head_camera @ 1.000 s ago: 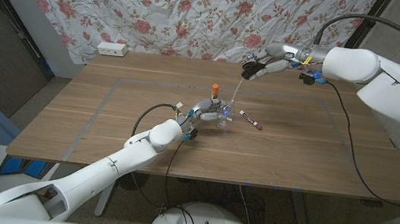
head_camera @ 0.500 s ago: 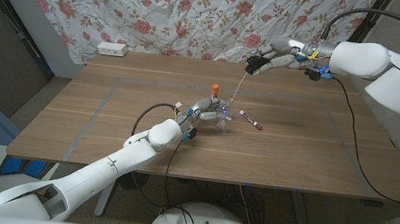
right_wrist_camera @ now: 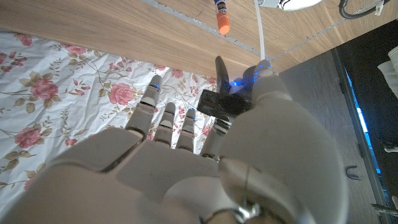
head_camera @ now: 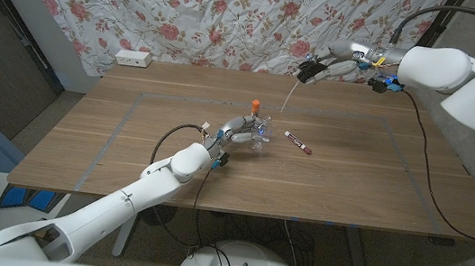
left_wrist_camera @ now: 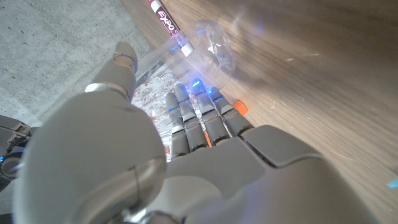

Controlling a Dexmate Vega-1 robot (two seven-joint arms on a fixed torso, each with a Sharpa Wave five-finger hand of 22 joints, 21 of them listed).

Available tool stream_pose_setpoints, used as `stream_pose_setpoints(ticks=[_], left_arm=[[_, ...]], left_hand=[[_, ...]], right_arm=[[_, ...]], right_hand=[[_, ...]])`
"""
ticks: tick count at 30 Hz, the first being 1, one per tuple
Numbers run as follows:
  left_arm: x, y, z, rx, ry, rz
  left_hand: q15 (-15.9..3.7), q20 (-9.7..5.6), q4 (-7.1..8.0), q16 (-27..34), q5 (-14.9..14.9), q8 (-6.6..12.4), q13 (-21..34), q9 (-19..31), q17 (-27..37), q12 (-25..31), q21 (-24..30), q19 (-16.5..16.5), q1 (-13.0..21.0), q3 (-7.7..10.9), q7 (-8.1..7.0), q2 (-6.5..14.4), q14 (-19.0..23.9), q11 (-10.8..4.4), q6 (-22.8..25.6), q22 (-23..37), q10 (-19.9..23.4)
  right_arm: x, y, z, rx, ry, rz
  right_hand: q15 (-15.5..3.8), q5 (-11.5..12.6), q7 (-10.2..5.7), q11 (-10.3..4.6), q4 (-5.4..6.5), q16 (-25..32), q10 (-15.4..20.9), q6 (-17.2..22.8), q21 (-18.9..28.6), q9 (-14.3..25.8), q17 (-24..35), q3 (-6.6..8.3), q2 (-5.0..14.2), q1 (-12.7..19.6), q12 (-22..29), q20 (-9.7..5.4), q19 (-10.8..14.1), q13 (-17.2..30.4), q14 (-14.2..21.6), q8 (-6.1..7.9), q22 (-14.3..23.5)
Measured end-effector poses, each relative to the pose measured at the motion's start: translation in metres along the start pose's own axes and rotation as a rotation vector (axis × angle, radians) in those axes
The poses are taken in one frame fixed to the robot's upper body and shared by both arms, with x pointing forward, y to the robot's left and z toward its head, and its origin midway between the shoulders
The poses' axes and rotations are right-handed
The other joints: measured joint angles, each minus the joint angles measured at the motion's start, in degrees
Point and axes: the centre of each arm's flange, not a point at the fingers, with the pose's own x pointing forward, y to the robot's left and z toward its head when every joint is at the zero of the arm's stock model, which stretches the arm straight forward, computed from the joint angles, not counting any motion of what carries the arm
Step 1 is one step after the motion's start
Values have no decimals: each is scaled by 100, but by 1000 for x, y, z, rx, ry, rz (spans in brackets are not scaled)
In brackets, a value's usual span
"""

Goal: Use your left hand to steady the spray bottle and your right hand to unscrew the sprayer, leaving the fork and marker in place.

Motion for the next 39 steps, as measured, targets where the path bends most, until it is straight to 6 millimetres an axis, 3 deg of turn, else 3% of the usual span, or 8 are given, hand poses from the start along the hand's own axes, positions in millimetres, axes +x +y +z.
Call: stream_pose_setpoints(ticks=[8,12,21,39], left_arm=[[-8,3,-4,-43,2,21],[-13,4,-7,-76,3,32],[-22,5,-14,-127,7,53],[-40,15,-19,-110,41,69]], left_hand=[[7,47,31,-53,0,-61,-84,-39,-46,-107,-45,-241,-108,-31,-46,-104,-92,-163,-5,0,-60],[15,60,54,-116,0,-134,-134,-63,-80,-162,-88,-364,-357,-54,-87,10,-218,-208,-46,0,-104],[20,125,78,-219,-1,-268,-223,-100,-159,-205,-88,-568,-545,-78,-137,61,-346,-268,-95,0,-164],[30,116,93,-333,-6,-444,-383,-148,-292,-251,-88,-742,-648,-93,-200,92,-523,-309,-96,-13,-142]], right_arm=[[0,2,-7,-4,46,-19],[2,6,-12,-8,74,-24],[6,14,-22,-25,136,-41],[13,29,-45,-18,226,-62]], right_hand=[[0,0,0,-1,0,0,64,0,0,-6,0,0,0,0,0,0,0,0,0,-2,0],[31,-7,0,0,0,43,62,0,0,-20,0,0,0,0,0,-3,3,0,31,-4,0],[0,-16,0,-21,-1,42,82,0,1,-26,0,-1,0,-1,0,-23,23,0,62,-12,0],[-72,-18,-1,-21,-1,42,123,-1,1,-52,0,-1,24,-26,0,-12,96,13,134,-1,0]])
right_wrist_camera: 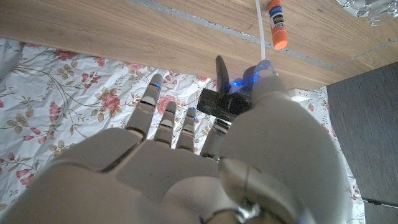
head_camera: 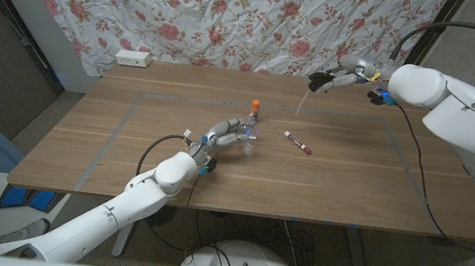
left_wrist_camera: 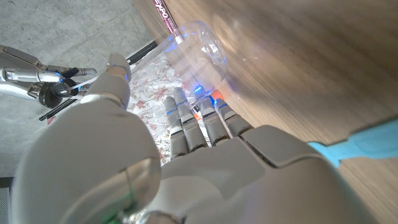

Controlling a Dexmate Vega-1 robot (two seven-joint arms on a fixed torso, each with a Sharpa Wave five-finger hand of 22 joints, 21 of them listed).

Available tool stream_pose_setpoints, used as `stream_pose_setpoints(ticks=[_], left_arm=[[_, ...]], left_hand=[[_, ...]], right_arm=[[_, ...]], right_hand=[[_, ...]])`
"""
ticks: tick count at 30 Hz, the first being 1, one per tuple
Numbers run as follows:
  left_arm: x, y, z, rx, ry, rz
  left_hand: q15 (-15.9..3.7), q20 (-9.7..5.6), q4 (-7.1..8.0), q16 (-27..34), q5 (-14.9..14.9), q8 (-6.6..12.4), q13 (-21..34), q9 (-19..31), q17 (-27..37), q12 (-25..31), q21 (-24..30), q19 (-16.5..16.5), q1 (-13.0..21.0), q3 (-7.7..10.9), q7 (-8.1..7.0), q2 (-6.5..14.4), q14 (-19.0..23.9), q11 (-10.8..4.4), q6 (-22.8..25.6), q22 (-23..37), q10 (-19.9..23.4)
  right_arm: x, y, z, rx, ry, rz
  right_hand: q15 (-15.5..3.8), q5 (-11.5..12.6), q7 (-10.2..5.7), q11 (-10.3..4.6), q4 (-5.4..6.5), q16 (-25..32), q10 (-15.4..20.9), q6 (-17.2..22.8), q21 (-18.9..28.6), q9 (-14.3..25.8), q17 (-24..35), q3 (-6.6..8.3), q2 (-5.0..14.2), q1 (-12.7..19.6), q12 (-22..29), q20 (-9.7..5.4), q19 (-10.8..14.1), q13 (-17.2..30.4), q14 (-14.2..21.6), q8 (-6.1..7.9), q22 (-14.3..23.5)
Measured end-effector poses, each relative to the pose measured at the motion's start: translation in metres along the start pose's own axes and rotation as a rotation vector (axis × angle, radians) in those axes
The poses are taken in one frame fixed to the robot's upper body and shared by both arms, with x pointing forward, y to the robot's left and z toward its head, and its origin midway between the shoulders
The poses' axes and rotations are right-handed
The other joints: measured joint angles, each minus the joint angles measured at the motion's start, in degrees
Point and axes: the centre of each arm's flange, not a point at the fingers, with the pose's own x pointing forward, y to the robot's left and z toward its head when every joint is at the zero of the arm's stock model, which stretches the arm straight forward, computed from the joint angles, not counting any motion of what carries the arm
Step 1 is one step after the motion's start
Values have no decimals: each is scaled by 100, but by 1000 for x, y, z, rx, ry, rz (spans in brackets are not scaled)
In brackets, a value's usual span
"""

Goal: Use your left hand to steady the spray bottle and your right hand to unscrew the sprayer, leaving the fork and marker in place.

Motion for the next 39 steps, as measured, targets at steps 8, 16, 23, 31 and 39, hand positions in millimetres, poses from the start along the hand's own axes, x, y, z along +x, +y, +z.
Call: stream_pose_setpoints(ticks=[8,16,23,31,39], left_arm=[[0,1,-4,23,24,9],[-9,8,1,74,22,6],[-10,10,-1,93,27,5],[-11,7,-4,100,37,-1],[-12,6,-8,96,45,-3]], left_hand=[[0,-59,0,-64,-1,-113,-117,-27,-115,-4,0,-84,2,0,-82,2,-18,-114,40,0,-56],[0,-69,0,-84,-6,-177,-209,-27,-191,-5,0,-170,4,0,-139,2,-17,-152,83,-19,-32],[-11,-82,-15,-166,-16,-269,-299,-29,-251,-8,0,-265,154,15,-200,-19,-90,-217,144,-27,-72],[20,-83,-16,-166,5,-356,-371,-31,-265,-45,0,-327,268,16,-253,-25,-120,-265,196,-27,-104],[10,-83,-15,-207,5,-400,-423,-35,-292,-51,0,-389,305,16,-296,-62,-171,-315,155,-26,-154]], right_arm=[[4,11,-8,18,17,17],[7,14,-19,33,54,-17],[8,20,-26,61,68,-17],[7,24,-30,93,76,-22],[6,26,-32,109,80,-27]], right_hand=[[0,23,0,0,0,45,0,0,0,-16,3,0,0,0,0,-40,40,0,0,0,0],[-31,23,0,21,0,45,20,0,0,-28,13,0,-1,0,0,-40,40,0,31,-3,0],[-31,23,0,21,-1,45,20,0,0,-53,12,-1,-1,1,0,-41,40,-1,30,-10,0],[-31,23,0,-11,-1,45,52,0,0,-53,12,-1,-2,1,-45,-40,40,-1,30,-24,0],[-31,21,0,-11,-1,45,51,0,0,-52,12,-1,-2,1,-49,-40,39,-1,30,-3,0]])
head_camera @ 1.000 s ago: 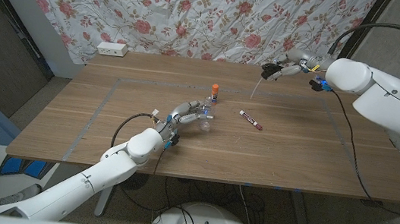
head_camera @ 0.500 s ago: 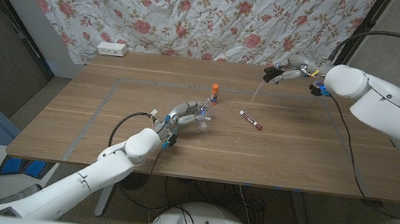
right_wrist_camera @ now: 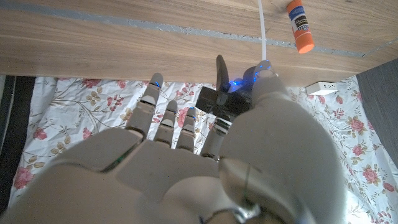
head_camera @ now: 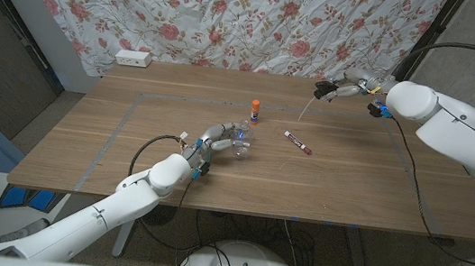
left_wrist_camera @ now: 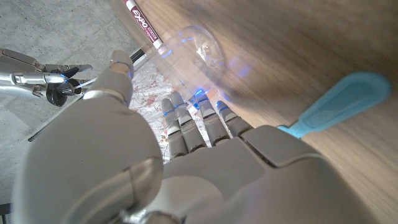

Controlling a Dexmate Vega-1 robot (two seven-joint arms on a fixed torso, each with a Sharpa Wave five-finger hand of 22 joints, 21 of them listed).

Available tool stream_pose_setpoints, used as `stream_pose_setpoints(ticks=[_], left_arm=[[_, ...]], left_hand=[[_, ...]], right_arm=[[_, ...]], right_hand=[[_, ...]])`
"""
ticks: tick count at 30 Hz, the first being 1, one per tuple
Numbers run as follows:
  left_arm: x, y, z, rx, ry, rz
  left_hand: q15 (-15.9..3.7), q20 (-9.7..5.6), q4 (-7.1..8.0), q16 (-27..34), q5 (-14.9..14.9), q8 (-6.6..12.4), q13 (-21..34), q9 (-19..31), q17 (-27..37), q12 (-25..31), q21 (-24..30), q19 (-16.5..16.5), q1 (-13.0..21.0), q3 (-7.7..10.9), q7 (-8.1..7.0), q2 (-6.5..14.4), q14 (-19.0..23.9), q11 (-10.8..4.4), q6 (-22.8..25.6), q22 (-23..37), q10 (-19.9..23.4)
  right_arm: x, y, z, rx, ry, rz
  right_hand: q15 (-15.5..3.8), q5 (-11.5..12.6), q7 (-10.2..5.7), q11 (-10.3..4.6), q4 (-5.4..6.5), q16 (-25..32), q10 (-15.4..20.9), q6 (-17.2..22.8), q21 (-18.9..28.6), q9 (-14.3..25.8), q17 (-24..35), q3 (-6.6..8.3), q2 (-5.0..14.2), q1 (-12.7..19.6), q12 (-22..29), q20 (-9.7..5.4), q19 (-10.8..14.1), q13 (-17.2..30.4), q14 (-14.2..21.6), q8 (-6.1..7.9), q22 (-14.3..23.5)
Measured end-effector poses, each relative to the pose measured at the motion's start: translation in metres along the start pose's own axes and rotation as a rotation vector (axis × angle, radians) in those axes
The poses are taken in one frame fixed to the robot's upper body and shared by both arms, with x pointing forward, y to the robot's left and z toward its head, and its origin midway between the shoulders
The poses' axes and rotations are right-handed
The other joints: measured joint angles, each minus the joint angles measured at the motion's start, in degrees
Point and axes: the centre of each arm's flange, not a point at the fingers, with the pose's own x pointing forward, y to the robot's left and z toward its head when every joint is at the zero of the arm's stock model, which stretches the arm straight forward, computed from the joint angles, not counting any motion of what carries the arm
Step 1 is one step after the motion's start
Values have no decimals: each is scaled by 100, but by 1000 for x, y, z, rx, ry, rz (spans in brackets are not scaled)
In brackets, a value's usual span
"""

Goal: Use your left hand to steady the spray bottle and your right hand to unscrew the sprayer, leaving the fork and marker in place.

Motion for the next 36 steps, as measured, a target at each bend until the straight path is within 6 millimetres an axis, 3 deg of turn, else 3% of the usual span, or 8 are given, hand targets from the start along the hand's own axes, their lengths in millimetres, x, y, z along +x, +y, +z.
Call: stream_pose_setpoints(ticks=[7,12,18,23,36], left_arm=[[-1,-1,-3,-6,7,-4],[-2,-2,-5,-13,12,-7],[-2,-3,-8,-20,17,-9],[-3,-3,-8,-25,19,-11],[-3,0,-9,-25,21,-14]], left_hand=[[3,31,0,0,0,-66,-57,-3,0,-46,0,-31,0,0,-52,-1,-65,15,51,0,-118],[3,69,26,-16,-2,-205,-142,9,1,-67,0,-75,1,-26,-114,-1,-147,138,-10,1,-302],[10,113,86,-21,-4,-476,-276,12,1,-88,0,-174,1,-56,-412,-2,-297,353,-43,1,-516],[20,101,118,-33,-4,-670,-386,12,1,-110,0,-246,-23,-87,-509,-26,-476,389,-105,1,-790],[31,112,133,-65,25,-1223,-720,-15,-26,-131,1,-378,-109,-154,-406,-152,-1042,457,-456,4,-1518]], right_arm=[[-2,1,0,3,4,-4],[-3,1,-1,1,12,-6],[-2,4,-4,-4,25,-3],[-2,6,-5,-5,31,-2],[-1,8,-7,-7,36,1]], right_hand=[[0,24,0,0,0,0,0,0,0,-17,0,0,0,0,0,0,0,0,0,3,0],[0,24,-20,0,0,0,0,-20,0,-28,0,0,0,0,0,0,0,0,0,2,0],[0,24,-20,0,0,0,0,-20,0,-29,0,0,0,0,0,-29,29,0,0,2,0],[0,24,-20,0,0,0,0,-20,0,-30,-1,0,0,1,0,-32,32,0,0,1,0],[0,23,-20,1,0,0,-1,-20,0,-52,21,0,1,3,0,-32,32,-1,0,-8,0]])
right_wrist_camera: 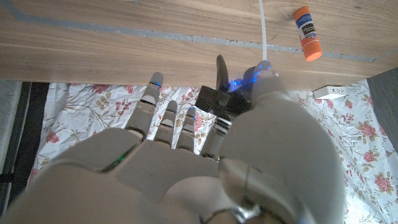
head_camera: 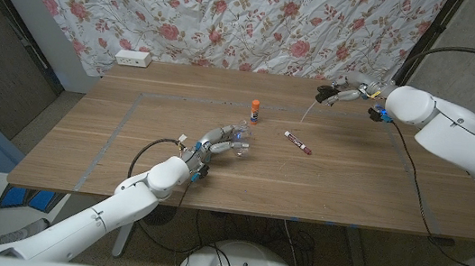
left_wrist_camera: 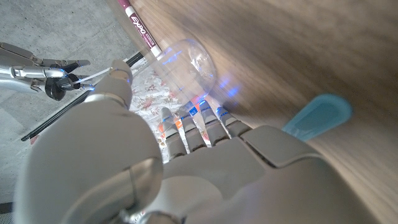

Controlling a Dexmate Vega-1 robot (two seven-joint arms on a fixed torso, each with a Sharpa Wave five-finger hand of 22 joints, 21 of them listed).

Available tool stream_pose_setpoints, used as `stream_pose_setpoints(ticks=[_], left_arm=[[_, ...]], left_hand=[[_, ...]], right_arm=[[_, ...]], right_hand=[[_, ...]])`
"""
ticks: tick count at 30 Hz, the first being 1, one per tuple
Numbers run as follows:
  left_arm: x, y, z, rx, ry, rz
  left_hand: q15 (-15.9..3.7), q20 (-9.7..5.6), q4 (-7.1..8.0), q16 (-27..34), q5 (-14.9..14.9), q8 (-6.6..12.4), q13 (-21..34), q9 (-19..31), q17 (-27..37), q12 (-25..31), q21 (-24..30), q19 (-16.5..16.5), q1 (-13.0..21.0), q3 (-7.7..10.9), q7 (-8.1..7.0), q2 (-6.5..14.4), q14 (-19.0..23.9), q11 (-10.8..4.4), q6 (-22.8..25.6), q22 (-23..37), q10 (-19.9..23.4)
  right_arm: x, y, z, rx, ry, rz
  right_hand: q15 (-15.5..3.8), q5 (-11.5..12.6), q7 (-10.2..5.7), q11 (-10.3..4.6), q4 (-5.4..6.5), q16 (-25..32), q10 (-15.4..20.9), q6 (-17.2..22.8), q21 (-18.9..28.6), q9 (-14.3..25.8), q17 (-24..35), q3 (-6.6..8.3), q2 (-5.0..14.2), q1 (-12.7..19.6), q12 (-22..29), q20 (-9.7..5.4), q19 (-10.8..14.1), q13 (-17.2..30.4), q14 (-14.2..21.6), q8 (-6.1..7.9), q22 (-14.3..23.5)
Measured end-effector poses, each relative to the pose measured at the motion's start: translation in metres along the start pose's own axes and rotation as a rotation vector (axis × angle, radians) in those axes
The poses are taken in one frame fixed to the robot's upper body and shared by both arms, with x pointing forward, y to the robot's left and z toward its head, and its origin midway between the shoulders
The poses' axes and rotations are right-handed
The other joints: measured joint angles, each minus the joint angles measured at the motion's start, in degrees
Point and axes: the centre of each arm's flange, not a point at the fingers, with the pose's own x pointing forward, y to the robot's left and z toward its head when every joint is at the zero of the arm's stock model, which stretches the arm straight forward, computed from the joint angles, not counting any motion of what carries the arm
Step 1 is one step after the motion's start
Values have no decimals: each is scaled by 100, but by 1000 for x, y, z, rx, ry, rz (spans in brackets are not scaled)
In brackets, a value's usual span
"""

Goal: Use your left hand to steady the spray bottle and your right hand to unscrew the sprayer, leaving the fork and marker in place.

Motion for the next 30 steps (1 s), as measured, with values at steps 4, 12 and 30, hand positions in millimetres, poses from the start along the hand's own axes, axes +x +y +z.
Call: stream_pose_setpoints(ticks=[4,12,30], left_arm=[[0,1,0,-1,0,2],[-1,5,0,-2,-1,3],[0,12,5,-21,-18,-36]], left_hand=[[-1,-22,15,-21,0,-176,-90,0,0,0,0,-24,-4,-15,45,-54,-136,-12,-203,-4,-117],[12,-59,-10,-22,0,-414,-234,0,1,0,0,-83,-44,-87,134,-179,-434,-24,-478,-41,-325],[25,-257,61,-62,-72,-684,-473,1,1,-21,-37,-606,-180,-315,362,-616,-1612,171,-1525,-41,-1365]], right_arm=[[0,1,-1,-1,3,1],[2,4,-3,0,12,5],[6,8,-8,3,32,7]], right_hand=[[0,0,0,0,0,0,0,0,0,-2,6,0,0,0,0,0,0,0,0,-12,0],[0,-4,0,0,0,0,0,0,0,-1,6,0,30,31,0,0,0,0,0,-23,0],[-23,-21,0,0,0,0,0,0,0,-28,6,0,29,29,-29,0,0,0,23,12,0]])
